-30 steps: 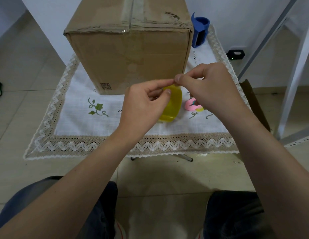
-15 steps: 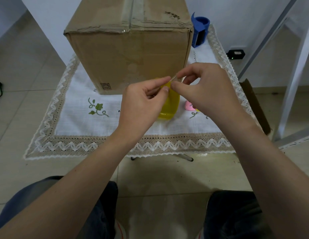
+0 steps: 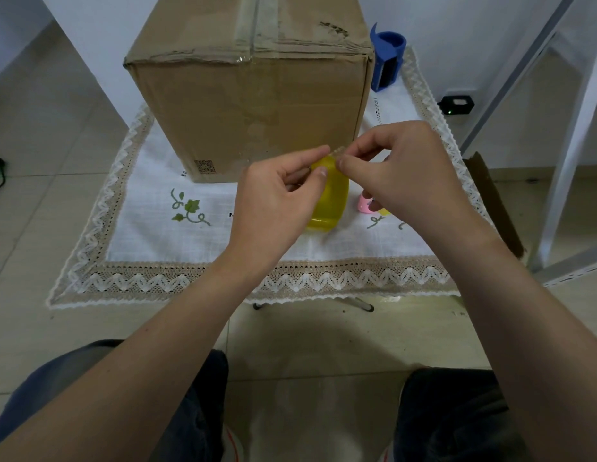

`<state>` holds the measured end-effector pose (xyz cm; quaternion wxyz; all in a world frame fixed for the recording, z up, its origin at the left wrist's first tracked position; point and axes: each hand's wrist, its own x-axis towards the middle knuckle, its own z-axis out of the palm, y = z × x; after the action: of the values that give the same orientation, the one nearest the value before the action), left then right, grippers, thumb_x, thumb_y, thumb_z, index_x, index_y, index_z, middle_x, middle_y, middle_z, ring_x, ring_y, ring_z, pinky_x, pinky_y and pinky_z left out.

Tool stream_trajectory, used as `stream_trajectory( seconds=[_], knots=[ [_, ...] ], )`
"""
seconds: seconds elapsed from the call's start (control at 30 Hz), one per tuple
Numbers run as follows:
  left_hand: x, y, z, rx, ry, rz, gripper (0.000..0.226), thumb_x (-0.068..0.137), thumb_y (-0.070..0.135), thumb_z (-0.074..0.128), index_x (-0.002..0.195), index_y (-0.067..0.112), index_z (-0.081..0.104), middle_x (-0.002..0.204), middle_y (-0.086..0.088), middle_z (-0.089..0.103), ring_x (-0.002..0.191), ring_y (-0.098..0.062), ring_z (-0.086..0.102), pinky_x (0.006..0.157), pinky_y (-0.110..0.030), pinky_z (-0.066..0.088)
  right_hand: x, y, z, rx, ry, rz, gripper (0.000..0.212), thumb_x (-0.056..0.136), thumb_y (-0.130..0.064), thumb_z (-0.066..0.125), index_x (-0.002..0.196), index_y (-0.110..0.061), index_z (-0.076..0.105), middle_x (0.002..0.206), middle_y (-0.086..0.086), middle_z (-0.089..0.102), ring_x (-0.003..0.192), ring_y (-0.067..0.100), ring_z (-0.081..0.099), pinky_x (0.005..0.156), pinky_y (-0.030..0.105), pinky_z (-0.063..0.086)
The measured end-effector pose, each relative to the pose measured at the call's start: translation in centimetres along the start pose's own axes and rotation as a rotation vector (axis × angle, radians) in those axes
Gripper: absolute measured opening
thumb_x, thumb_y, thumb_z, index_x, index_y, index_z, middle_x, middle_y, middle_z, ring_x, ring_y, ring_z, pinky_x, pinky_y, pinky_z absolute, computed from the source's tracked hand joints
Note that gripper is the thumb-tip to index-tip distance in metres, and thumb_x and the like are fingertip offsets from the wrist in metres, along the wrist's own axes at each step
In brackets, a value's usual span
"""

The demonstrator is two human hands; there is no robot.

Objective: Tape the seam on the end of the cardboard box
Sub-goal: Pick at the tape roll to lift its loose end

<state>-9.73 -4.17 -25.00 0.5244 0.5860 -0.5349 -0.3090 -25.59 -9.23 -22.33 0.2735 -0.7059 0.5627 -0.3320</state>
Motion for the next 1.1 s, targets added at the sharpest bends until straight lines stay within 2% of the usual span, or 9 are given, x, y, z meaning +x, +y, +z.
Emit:
stream_trajectory(
  seconds=[0.1, 0.2, 0.3, 0.37, 0.43, 0.57, 0.7, 0.87, 1.1],
  knots=[
    [0.1, 0.0, 0.0, 0.011, 0.008, 0.003, 0.028, 0.095, 0.012, 0.072, 0.121, 0.02, 0.077, 0.106, 0.01, 0.079, 0.101, 0.007, 0.073, 0.085, -0.012, 0.056, 0.1, 0.2, -0.7, -0.01, -0.03, -0.018, 0.014, 0.088, -0.022, 0.07, 0.081, -0.031, 0.078, 0.067, -0.015, 0.072, 0.047, 0.016, 0.07, 0.045, 0.024, 0.053],
    [0.1, 0.0, 0.0, 0.001, 0.014, -0.008, 0.027, 0.095, 0.01, 0.071, 0.119, 0.02, 0.078, 0.099, 0.013, 0.078, 0.098, 0.007, 0.073, 0.08, -0.008, 0.053, 0.1, 0.3, -1.1, -0.015, -0.046, -0.018, 0.021, 0.09, -0.017, 0.066, 0.09, -0.031, 0.082, 0.059, -0.026, 0.067, 0.054, 0.009, 0.07, 0.041, 0.011, 0.042],
    [0.1, 0.0, 0.0, -0.007, 0.016, -0.023, 0.025, 0.095, 0.011, 0.07, 0.115, 0.023, 0.08, 0.09, 0.016, 0.078, 0.083, 0.009, 0.073, 0.072, -0.008, 0.05, -0.1, 0.0, -0.9, 0.029, -0.02, -0.051, 0.021, 0.091, -0.018, 0.066, 0.092, -0.031, 0.082, 0.073, -0.014, 0.07, 0.058, 0.018, 0.071, 0.045, 0.024, 0.056],
    [0.1, 0.0, 0.0, -0.019, 0.021, -0.045, 0.023, 0.095, 0.013, 0.07, 0.111, 0.025, 0.081, 0.076, 0.019, 0.076, 0.07, 0.009, 0.068, 0.068, -0.012, 0.049, -0.2, 0.0, -0.9, 0.097, -0.029, -0.065, 0.008, 0.089, -0.025, 0.075, 0.092, -0.028, 0.082, 0.082, -0.008, 0.072, 0.058, 0.02, 0.07, 0.047, 0.034, 0.061],
    [0.2, 0.1, -0.1, -0.034, 0.031, -0.078, 0.021, 0.095, 0.016, 0.07, 0.107, 0.027, 0.082, 0.069, 0.017, 0.075, 0.069, 0.007, 0.068, 0.069, -0.023, 0.054, -0.2, 0.1, -0.8, 0.081, -0.036, -0.11, 0.005, 0.087, -0.028, 0.081, 0.091, -0.025, 0.081, 0.083, -0.006, 0.073, 0.057, 0.014, 0.069, 0.049, 0.029, 0.059],
    [0.2, 0.0, 0.0, -0.071, 0.037, -0.121, 0.017, 0.095, 0.018, 0.069, 0.1, 0.028, 0.082, 0.075, 0.012, 0.079, 0.08, -0.005, 0.075, 0.08, -0.049, 0.064, -0.2, -0.1, -0.6, 0.012, -0.036, -0.182, 0.008, 0.088, -0.017, 0.075, 0.084, -0.024, 0.077, 0.076, -0.014, 0.069, 0.054, 0.01, 0.067, 0.049, 0.016, 0.048],
    [0.4, 0.0, 0.1, -0.099, 0.043, -0.132, 0.011, 0.095, 0.02, 0.072, 0.095, 0.024, 0.082, 0.077, 0.01, 0.08, 0.079, -0.005, 0.075, 0.079, -0.044, 0.062, -0.2, -0.2, -0.7, -0.003, -0.062, -0.185, 0.008, 0.092, -0.021, 0.075, 0.087, -0.025, 0.078, 0.066, -0.023, 0.067, 0.051, 0.009, 0.067, 0.048, 0.013, 0.047],
    [0.7, -0.3, 0.1, -0.115, 0.058, -0.148, 0.012, 0.094, 0.024, 0.073, 0.087, 0.03, 0.081, 0.082, 0.007, 0.081, 0.082, -0.01, 0.076, 0.083, -0.045, 0.061, -0.2, -0.1, -1.1, 0.0, -0.094, -0.208, 0.009, 0.092, -0.015, 0.076, 0.094, -0.023, 0.081, 0.076, -0.017, 0.068, 0.054, 0.004, 0.067, 0.046, 0.012, 0.048],
    [0.7, -0.2, 0.1, -0.12, 0.036, -0.125, 0.014, 0.097, 0.022, 0.07, 0.087, 0.027, 0.079, 0.077, 0.011, 0.078, 0.075, -0.005, 0.071, 0.077, -0.041, 0.058, 0.5, 1.1, -0.6, -0.033, -0.045, -0.327, 0.02, 0.095, -0.011, 0.071, 0.099, -0.028, 0.08, 0.087, -0.023, 0.064, 0.064, 0.008, 0.063, 0.058, 0.012, 0.052]
  ],
)
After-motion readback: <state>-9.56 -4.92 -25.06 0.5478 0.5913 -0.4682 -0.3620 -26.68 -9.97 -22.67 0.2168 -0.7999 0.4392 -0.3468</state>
